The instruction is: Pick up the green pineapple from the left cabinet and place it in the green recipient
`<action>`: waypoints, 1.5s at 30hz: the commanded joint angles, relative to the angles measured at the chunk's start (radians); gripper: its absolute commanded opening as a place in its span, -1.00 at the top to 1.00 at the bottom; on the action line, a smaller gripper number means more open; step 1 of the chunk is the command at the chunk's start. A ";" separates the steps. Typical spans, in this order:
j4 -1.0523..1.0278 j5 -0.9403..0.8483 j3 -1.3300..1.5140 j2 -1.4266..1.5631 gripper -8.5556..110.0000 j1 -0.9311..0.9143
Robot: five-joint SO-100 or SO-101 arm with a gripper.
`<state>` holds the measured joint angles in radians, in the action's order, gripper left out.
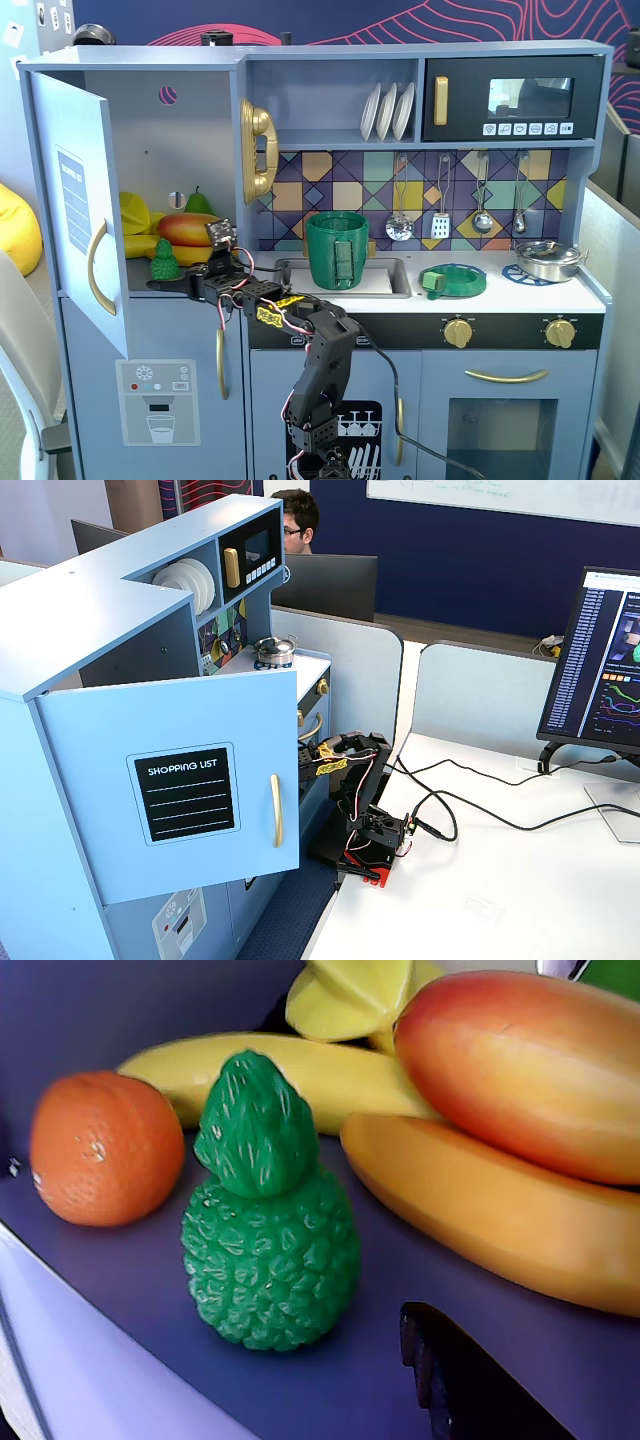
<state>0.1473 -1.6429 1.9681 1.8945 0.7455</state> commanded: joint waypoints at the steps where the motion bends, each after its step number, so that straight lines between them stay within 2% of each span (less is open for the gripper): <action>1: 0.041 -0.006 -0.149 -0.061 0.00 -0.029; 9: 0.057 -0.011 -0.279 -0.196 0.01 -0.057; 30: 0.009 -0.014 -0.497 -0.382 0.10 0.031; 32: 0.008 -0.018 -0.499 -0.399 0.15 0.032; 33: -0.003 -0.017 -0.505 -0.408 0.24 0.032; 37: -0.035 -0.028 -0.563 -0.445 0.84 0.029; 41: -0.066 0.005 -0.603 -0.430 0.86 0.008; 45: -0.101 -0.003 -0.518 -0.304 0.86 -0.005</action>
<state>0.0721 -1.6460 1.4542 1.4496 0.7670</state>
